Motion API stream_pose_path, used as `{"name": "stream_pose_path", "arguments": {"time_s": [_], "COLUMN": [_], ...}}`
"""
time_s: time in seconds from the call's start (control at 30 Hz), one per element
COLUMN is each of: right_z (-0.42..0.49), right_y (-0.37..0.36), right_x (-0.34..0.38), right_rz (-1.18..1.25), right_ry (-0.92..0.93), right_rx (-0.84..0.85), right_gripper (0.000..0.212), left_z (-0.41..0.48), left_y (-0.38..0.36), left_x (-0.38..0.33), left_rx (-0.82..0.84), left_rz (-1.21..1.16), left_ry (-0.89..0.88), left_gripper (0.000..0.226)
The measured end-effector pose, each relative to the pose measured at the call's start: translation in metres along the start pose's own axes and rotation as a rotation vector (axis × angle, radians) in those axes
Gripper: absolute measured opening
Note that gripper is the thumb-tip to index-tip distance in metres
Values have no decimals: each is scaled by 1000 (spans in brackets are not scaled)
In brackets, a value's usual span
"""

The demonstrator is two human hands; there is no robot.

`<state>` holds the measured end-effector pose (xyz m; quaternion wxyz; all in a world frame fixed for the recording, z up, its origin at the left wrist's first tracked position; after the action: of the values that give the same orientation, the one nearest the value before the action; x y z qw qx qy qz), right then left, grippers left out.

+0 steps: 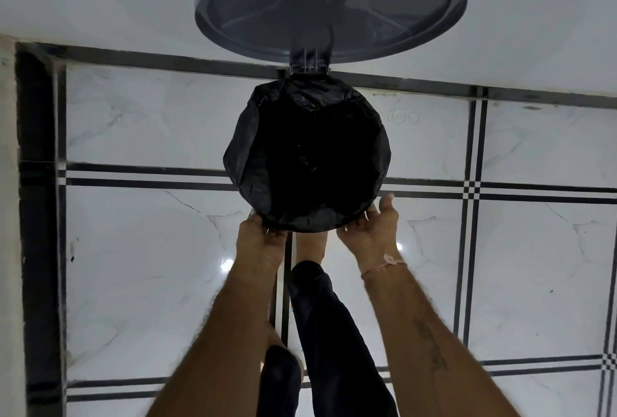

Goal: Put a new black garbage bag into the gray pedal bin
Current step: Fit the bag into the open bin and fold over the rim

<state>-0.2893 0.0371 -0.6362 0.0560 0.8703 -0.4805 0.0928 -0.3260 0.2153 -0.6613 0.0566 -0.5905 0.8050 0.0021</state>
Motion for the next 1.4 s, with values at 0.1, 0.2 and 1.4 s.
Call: {"name": "stream_pose_path", "arguments": {"time_s": [0.1,0.2,1.4], "right_z": [6,13,19], "right_y": [-5,-12,-80], "right_x": [20,37,100], "right_rz": [-99,-203,-749], "right_ry": [11,25,490], "right_rx": [-4,-27,-47], "right_gripper": [47,40,34], "left_z": [-4,-10,-1], "left_y": [-5,-18,-83], "left_x": [-16,-34,-111], "left_rx": [5,46,-44], "left_rz": [-21,60,748], "left_ry": [-45,-82,-621], "left_gripper": [34,40,27]}}
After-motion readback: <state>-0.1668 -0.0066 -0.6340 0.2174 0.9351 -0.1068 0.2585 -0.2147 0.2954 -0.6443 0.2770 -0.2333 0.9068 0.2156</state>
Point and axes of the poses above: each hand's wrist, its own z-axis towards the middle knuckle, its own y-axis out of the back of the hand, x = y × z, the point moved 4 cm from there along z, towards the middle knuckle, and after that the axes turned 2 degrees about -z, right-handed, at the moved point
